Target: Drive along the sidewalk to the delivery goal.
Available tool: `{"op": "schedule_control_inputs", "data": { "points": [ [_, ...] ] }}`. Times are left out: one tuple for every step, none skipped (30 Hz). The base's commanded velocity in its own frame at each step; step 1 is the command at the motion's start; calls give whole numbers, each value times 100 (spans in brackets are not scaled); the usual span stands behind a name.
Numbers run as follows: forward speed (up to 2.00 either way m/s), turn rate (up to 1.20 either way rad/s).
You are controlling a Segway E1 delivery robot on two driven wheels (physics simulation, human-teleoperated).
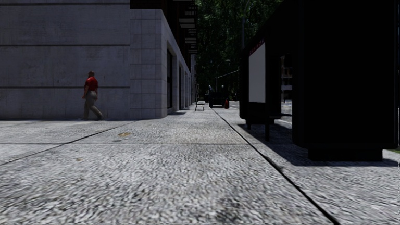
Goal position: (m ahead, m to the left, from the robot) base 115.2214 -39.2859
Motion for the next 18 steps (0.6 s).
{"op": "schedule_control_inputs", "data": {
  "points": [
    [200,0],
    [200,0],
    [200,0],
    [200,0],
    [200,0],
    [200,0],
    [200,0],
    [200,0],
    [200,0],
    [200,0],
    [200,0],
    [200,0],
    [200,0],
    [200,0],
    [200,0],
    [200,0],
    [200,0],
    [200,0]
  ]
}}
